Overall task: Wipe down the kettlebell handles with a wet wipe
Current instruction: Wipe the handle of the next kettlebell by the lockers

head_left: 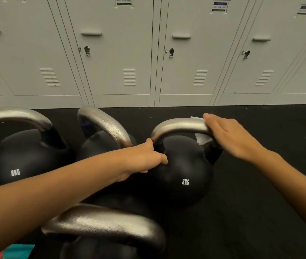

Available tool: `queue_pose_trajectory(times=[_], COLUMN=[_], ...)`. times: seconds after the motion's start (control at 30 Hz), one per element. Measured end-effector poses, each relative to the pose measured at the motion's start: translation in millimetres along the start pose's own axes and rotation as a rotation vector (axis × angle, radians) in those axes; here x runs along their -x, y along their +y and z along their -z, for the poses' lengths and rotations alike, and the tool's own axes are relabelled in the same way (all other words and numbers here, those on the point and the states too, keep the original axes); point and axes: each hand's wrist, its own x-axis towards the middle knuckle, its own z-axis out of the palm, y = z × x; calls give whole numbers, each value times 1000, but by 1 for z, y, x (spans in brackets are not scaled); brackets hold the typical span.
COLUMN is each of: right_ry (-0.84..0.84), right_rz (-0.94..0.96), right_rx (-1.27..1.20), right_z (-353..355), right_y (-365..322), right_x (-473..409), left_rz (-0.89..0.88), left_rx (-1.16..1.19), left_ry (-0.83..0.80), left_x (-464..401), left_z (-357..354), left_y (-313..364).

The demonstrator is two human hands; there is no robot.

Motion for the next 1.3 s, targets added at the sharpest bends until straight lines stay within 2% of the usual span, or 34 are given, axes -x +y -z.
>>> queue_pose_trajectory(times=[0.1, 0.2, 0.3, 0.4, 0.63, 0.83, 0.9, 1.1, 1.3], right_ry=[67, 111, 133, 105, 194, 185, 190, 209, 206], right_rz=[275, 389, 505, 512, 262, 12, -35, -120, -185], right_rx=[362, 598, 662, 654, 348, -396, -538, -711, -723], right_z=[-14, -36, -43, -35, -26, -39, -46, -79, -101], right_y=[-15, -26, -26, -15, 11, 39, 41, 58, 63], right_x=[-6, -10, -14, -13, 3, 26, 34, 56, 75], left_rz=[7, 3, 10, 9, 4, -13, -14, -14, -17], left_rx=[-34, -38, -27, -28, -15, -31, -38, -41, -44], left_ry=[13, 14, -8, -3, 13, 18, 27, 11, 20], left_x=[-3, -4, -4, -4, -5, -5, -5, -3, -4], left_z=[-2, -4, -3, -3, -2, -2, -2, -2, -3], left_y=[1, 1, 0, -2, -2, -3, -2, -1, -1])
